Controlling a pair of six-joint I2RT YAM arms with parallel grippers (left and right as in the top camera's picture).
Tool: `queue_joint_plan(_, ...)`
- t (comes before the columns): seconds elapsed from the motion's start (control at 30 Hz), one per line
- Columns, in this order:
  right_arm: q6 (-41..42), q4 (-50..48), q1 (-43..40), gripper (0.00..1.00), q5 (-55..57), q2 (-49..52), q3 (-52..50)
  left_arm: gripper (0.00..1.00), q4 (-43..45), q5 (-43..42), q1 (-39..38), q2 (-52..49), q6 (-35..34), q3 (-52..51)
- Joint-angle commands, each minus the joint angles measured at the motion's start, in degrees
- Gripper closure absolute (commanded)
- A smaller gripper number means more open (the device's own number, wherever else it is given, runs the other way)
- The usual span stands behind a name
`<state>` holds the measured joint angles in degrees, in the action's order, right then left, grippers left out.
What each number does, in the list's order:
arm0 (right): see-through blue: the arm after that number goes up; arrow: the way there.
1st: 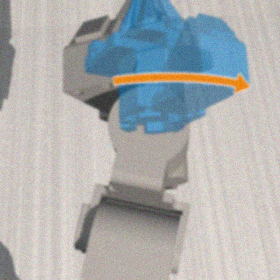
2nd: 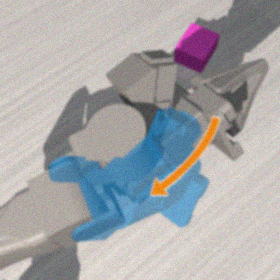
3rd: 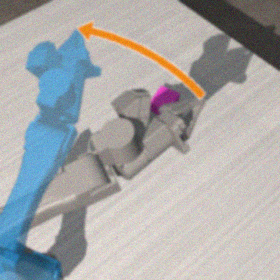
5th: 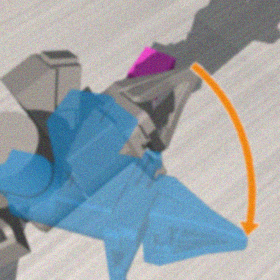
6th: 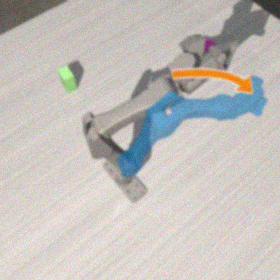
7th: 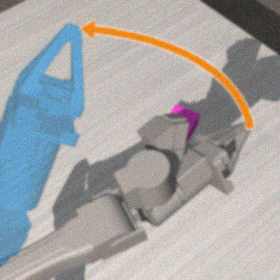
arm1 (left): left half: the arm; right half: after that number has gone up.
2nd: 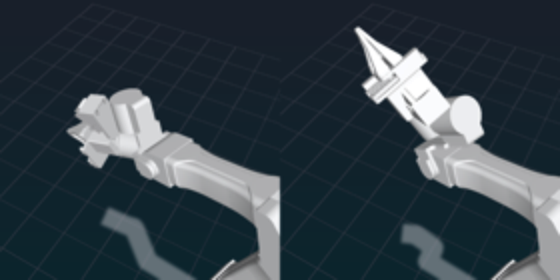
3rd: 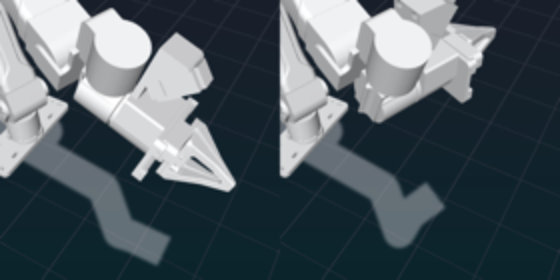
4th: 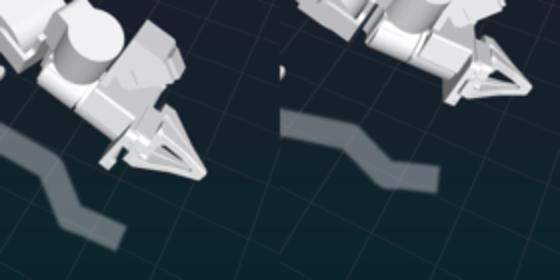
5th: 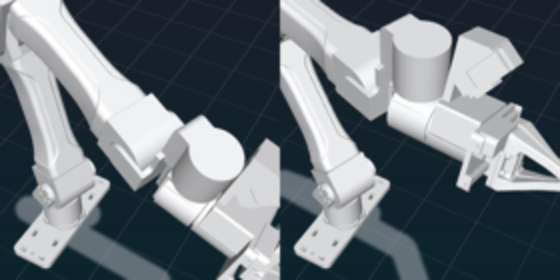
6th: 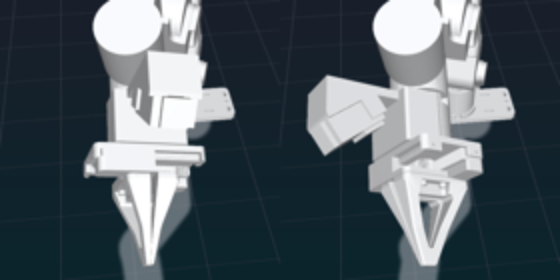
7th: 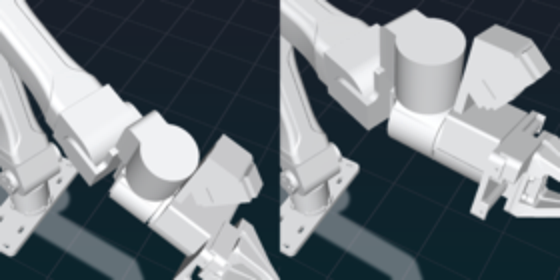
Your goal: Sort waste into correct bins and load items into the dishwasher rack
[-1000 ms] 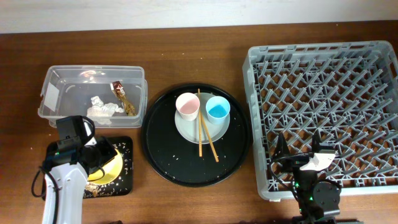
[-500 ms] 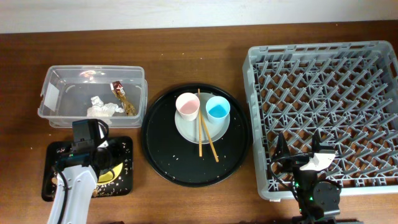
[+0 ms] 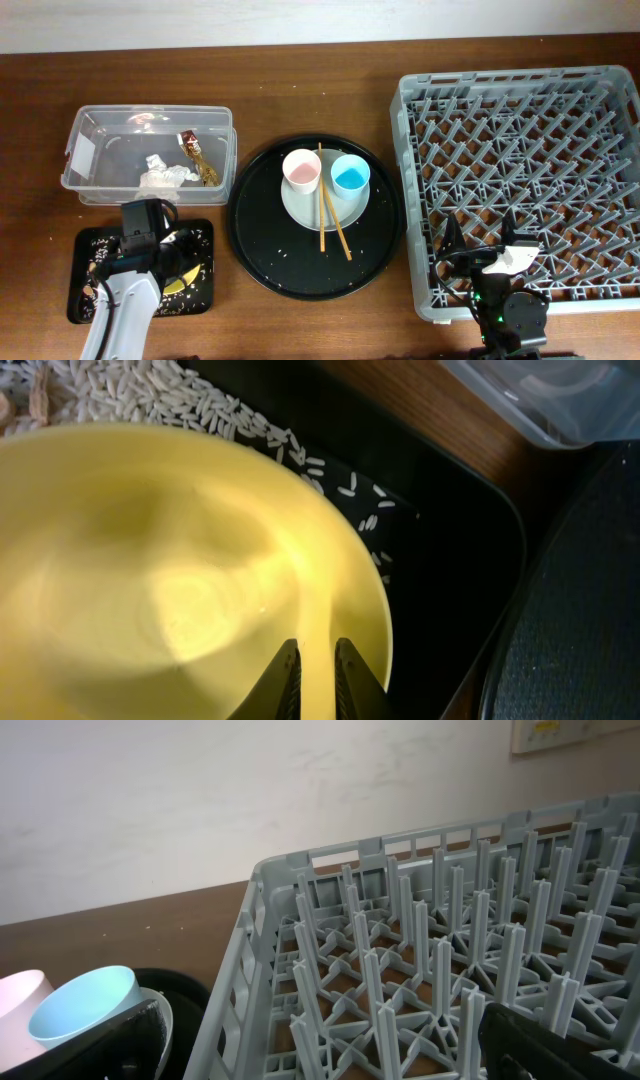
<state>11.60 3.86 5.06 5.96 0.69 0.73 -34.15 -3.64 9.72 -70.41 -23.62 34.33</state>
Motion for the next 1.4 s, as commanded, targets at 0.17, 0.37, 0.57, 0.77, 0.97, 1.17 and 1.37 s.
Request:
queue_joint_plan(0.17, -0.15, 0.24, -0.31, 0.02, 0.26, -0.33, -0.42, 0.73, -5.77, -0.61, -0.24, 2.78, -0.13, 8.2)
queue_joint_plan(0.37, -0.17, 0.24, -0.31, 0.02, 0.26, -0.33, -0.42, 0.69, -4.09, -0.61, -0.24, -2.6, -0.11, 6.05)
queue_joint_plan(0.57, -0.15, 0.24, -0.31, 0.02, 0.26, -0.33, -0.42, 0.69, -2.32, -0.59, -0.24, -7.19, 0.92, 6.05)
queue_joint_plan(0.77, -0.17, 0.24, -0.31, 0.02, 0.26, -0.33, -0.42, 0.89, -1.62, -0.59, -0.24, -8.76, 1.38, 6.05)
queue_joint_plan(0.97, -0.15, 0.24, -0.31, 0.02, 0.26, -0.33, -0.42, 0.99, -1.73, 0.07, -0.24, -8.72, 1.38, 6.34)
queue_joint_plan(1.17, -0.15, 0.24, -0.31, 0.02, 0.26, -0.33, -0.42, 1.0, -8.79, 1.86, -0.17, -6.69, 1.36, 11.58)
queue_joint_plan(1.37, -0.15, 0.24, -0.31, 0.02, 0.26, -0.33, -0.42, 1.0, -18.78, 3.04, -0.17, -2.99, 1.36, 21.11)
